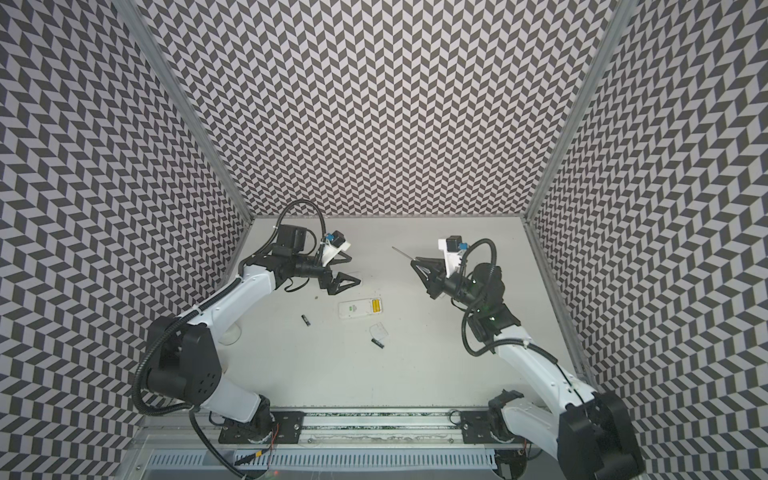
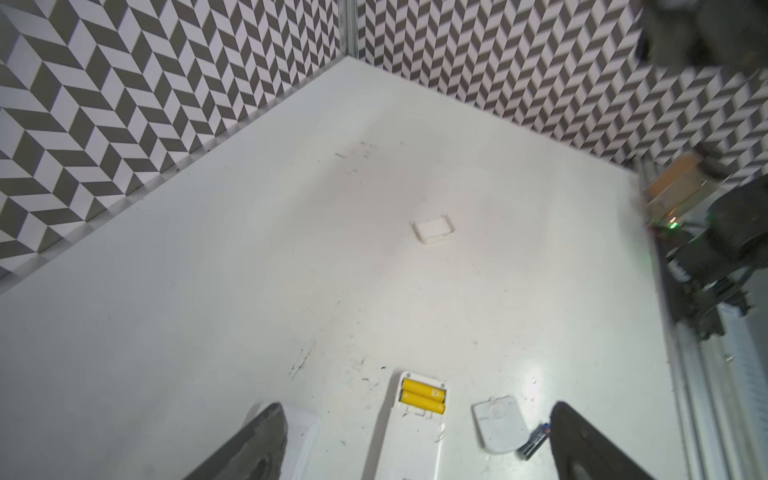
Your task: Unload the batteries from the remote control
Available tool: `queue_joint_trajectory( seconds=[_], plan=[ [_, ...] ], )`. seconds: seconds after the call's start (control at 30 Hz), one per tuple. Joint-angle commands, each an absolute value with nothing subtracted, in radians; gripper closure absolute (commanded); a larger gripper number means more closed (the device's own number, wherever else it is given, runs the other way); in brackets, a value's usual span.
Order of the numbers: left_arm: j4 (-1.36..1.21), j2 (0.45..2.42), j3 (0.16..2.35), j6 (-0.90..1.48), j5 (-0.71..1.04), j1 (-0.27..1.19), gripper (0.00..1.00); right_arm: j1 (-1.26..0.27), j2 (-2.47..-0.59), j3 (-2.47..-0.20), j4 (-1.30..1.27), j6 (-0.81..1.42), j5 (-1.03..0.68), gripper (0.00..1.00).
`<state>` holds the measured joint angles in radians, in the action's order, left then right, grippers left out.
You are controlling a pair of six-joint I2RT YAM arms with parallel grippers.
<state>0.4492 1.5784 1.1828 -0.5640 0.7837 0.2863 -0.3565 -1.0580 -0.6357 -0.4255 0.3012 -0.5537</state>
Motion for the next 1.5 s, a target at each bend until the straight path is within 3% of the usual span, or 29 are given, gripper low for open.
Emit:
queue_joint_trajectory(
  seconds=[0.0, 0.23, 0.93, 1.03, 1.37, 1.47],
  plan=[
    [0.531, 1.614, 1.189, -0.743, 0.602, 0.345, 0.00, -0.354, -0.990, -0.619, -0.321, 0.190, -0.499, 1.00],
    [0.501, 1.695, 1.152, -0.830, 0.436, 0.448, 0.00, -0.354, -0.903, -0.587, -0.275, 0.195, -0.486, 1.00],
    [0.497, 1.885, 1.113, -0.855, 0.341, 0.476, 0.06, -0.354, -0.850, -0.543, -0.239, 0.155, -0.471, 1.00],
    [0.500, 1.886, 1.103, -0.858, 0.355, 0.477, 0.13, -0.354, -0.849, -0.527, -0.257, 0.152, -0.462, 1.00],
    [0.533, 1.836, 1.063, -0.873, 0.337, 0.480, 0.54, -0.359, -0.854, -0.525, -0.249, 0.128, -0.478, 1.00],
    [0.530, 1.788, 1.016, -0.893, 0.363, 0.475, 0.54, -0.368, -0.874, -0.532, -0.236, 0.085, -0.465, 1.00]
  ],
)
